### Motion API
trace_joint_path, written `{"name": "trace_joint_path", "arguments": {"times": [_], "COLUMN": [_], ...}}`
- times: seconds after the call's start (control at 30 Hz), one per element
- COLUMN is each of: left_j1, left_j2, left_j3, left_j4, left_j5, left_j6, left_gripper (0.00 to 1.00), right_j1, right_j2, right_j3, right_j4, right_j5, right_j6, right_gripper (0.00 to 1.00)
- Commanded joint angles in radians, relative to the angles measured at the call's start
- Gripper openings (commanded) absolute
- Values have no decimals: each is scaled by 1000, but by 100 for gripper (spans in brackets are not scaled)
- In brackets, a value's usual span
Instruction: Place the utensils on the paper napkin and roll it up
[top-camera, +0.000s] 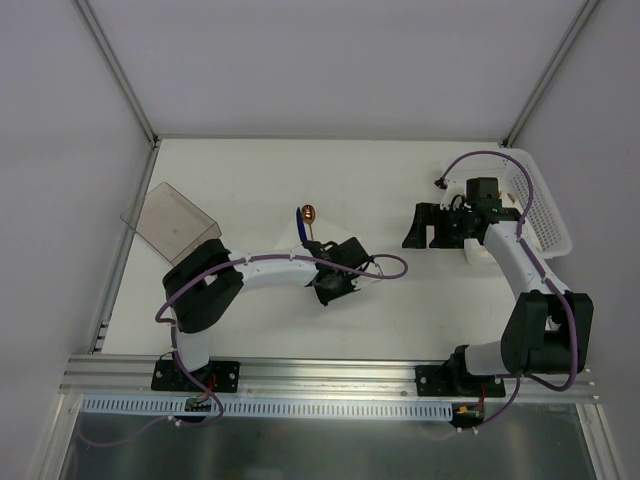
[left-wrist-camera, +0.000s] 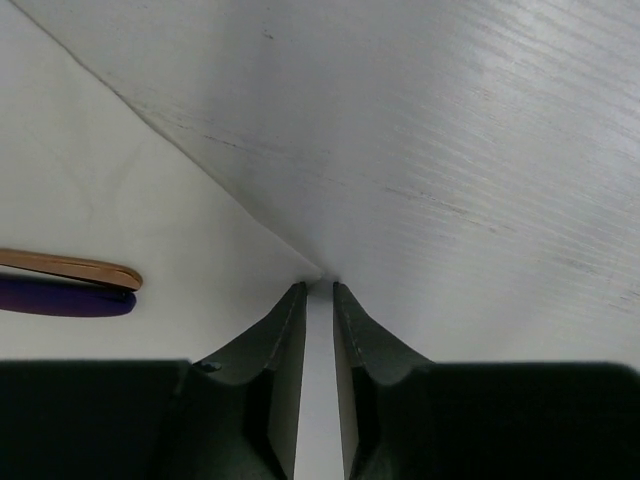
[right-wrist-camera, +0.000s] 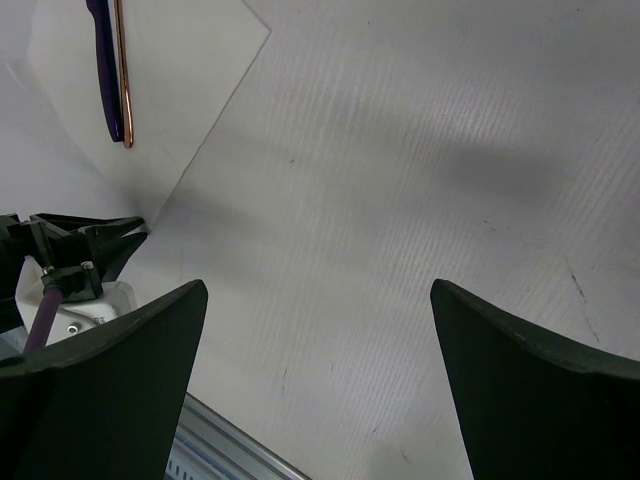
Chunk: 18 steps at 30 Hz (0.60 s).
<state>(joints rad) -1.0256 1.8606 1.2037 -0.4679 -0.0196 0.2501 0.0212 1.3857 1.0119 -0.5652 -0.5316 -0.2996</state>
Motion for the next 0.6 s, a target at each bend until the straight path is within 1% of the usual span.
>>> {"name": "trace_joint_path", "arguments": {"times": [0.0, 0.03, 0.07, 0.2, 0.47, 0.5, 0.53, 0.57], "left_j1": [19, 21, 22, 22, 22, 21, 21, 21], "left_j2": [22, 22, 20, 11, -40, -47, -52, -64], "left_j3": [19, 19, 20, 28, 48, 48, 48, 45], "left_j4": [-20, -18, -18, -20, -20, -20, -21, -20], "left_j5": [-55, -54, -54, -56, -54, -49, -43, -28], "left_j6": [6, 8, 9, 3, -8, -9, -12, -14], "left_gripper": [16, 14, 8, 0, 0, 3, 9, 19], "right_j1": [-10, -10, -10, -10, -10, -12, -10, -12], "right_j2": [-4, -5, -5, -13, -16, -19, -20, -19], "right_j3": [22, 22, 21, 21, 21, 21, 21, 21], "right_j4": [-4, -4, -4, -5, -5, -7, -6, -5], "right_j5": [-11, -13, -11, -13, -16, -16, -16, -16], "right_j6": [-1, -1, -1, -3, -3, -3, -4, -4], "right_gripper": [99, 99, 99, 99, 99, 99, 99, 99]}}
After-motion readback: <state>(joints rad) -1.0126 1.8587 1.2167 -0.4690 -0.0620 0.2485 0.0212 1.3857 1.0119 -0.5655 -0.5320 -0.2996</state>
